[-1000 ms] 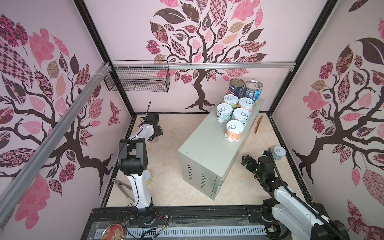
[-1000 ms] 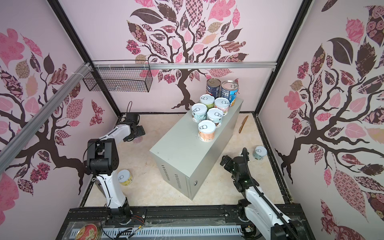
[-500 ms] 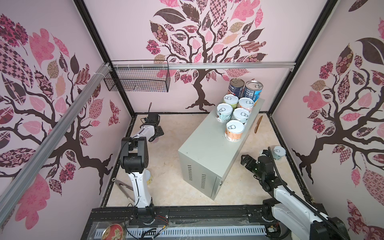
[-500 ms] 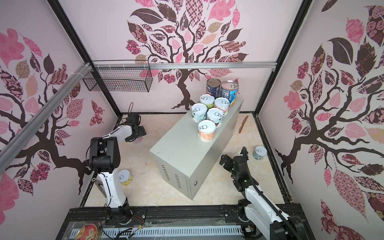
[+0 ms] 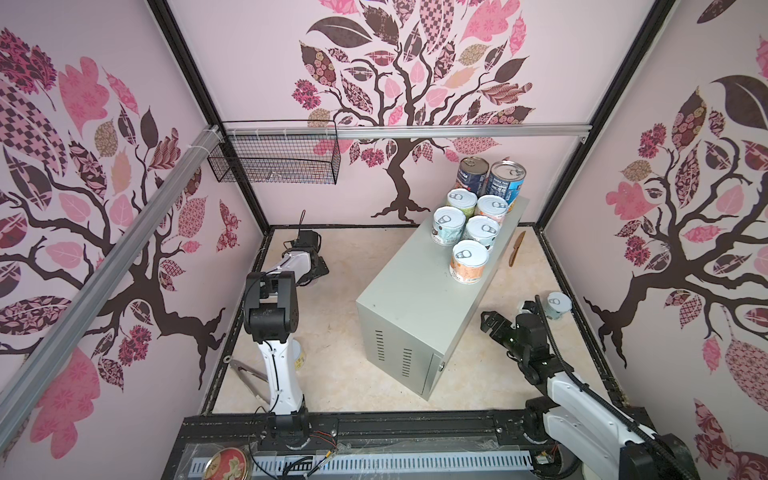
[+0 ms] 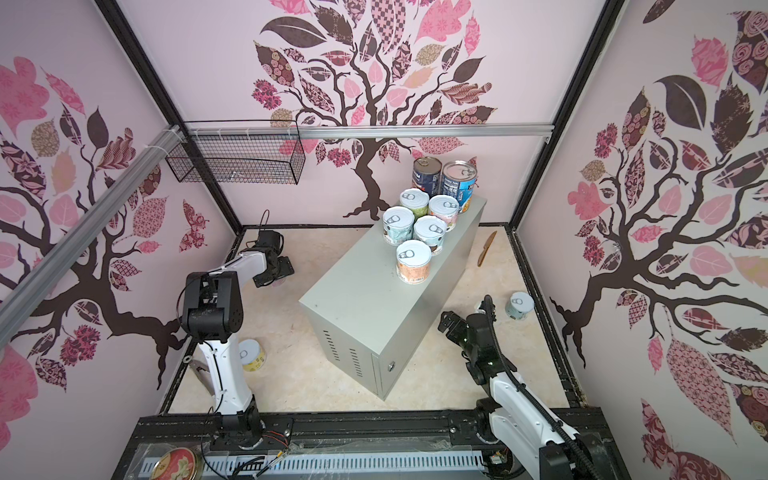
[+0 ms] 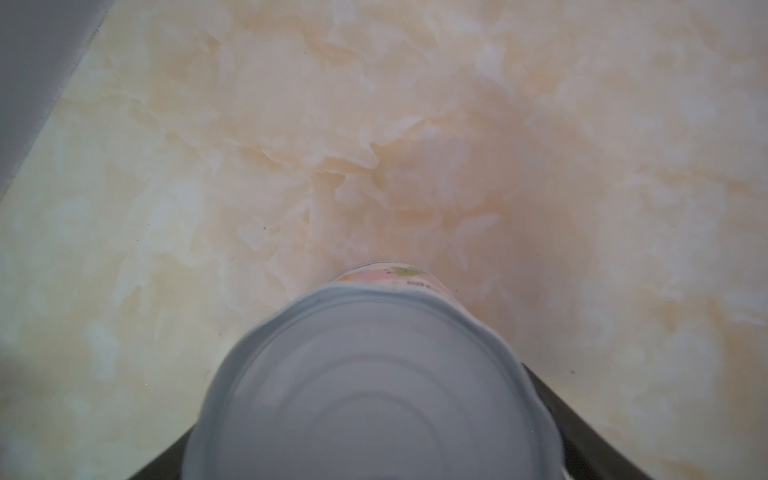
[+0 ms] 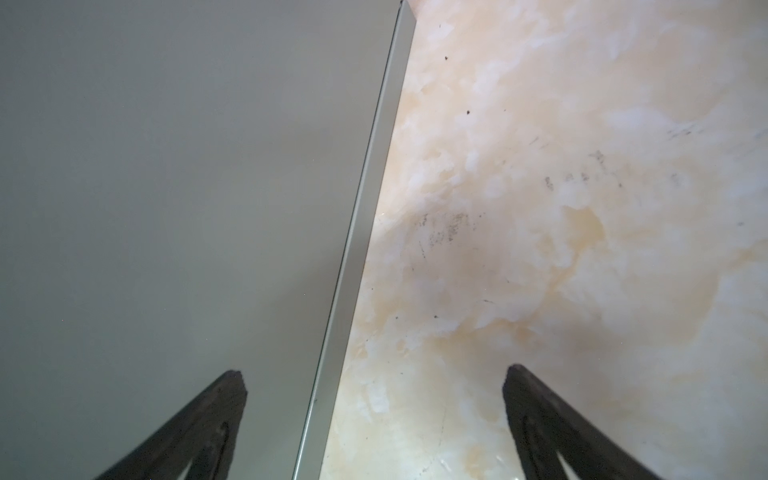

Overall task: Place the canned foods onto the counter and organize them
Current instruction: 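Close the left gripper on the pink can and lift it, then carry the pink can with the left gripper up over the box top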

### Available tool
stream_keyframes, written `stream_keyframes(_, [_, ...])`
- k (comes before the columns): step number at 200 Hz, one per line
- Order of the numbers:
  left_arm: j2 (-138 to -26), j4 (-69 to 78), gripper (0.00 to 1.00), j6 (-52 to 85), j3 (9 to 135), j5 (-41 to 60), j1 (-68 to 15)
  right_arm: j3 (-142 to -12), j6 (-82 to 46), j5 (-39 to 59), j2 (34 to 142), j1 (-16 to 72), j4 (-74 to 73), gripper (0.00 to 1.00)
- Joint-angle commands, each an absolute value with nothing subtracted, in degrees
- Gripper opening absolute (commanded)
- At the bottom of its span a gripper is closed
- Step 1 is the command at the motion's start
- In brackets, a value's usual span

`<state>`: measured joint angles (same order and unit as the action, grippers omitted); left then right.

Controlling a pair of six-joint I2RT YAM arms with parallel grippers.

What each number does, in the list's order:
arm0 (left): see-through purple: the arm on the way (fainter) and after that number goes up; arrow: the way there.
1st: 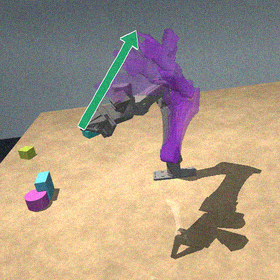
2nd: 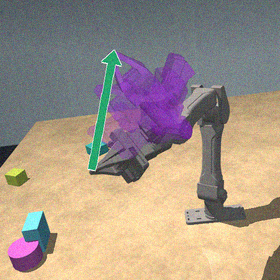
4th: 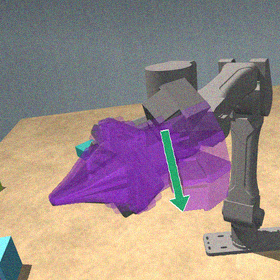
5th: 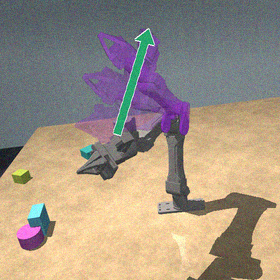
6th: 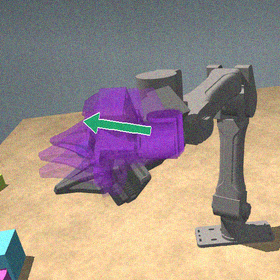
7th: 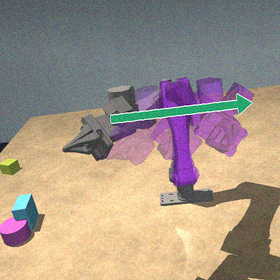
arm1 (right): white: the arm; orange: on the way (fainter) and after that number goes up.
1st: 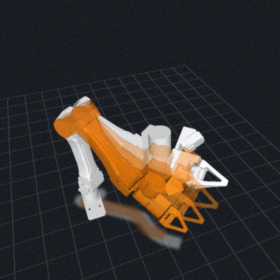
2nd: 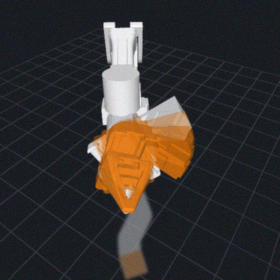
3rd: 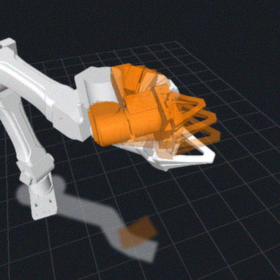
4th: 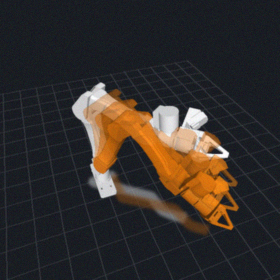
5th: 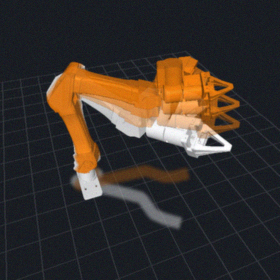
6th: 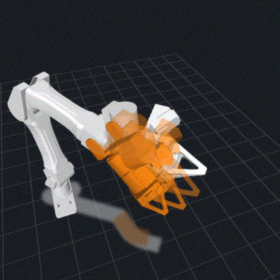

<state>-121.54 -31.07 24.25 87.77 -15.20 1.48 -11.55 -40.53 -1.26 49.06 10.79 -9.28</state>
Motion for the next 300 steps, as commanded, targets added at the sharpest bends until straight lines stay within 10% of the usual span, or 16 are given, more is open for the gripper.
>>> stream_keyframes(1, [-122.6, -33.4, 0.86, 25.0, 90.9, -13.5, 1.5, -11.6, -40.4, -0.3, 48.8, 10.5, -10.2, 1.0])
stream_keyframes(89, [-120.1, -33.6, 0.63, 24.0, 89.8, -12.2, 1.5, -11.3, -40.0, 2.6, 48.4, 10.5, -11.0, 1.0])
stream_keyframes(300, [-84.0, -42.4, 0.58, 20.3, 84.8, -3.5, 0.5, -13.0, -39.6, 10.9, 47.1, 10.5, -10.0, 1.0])
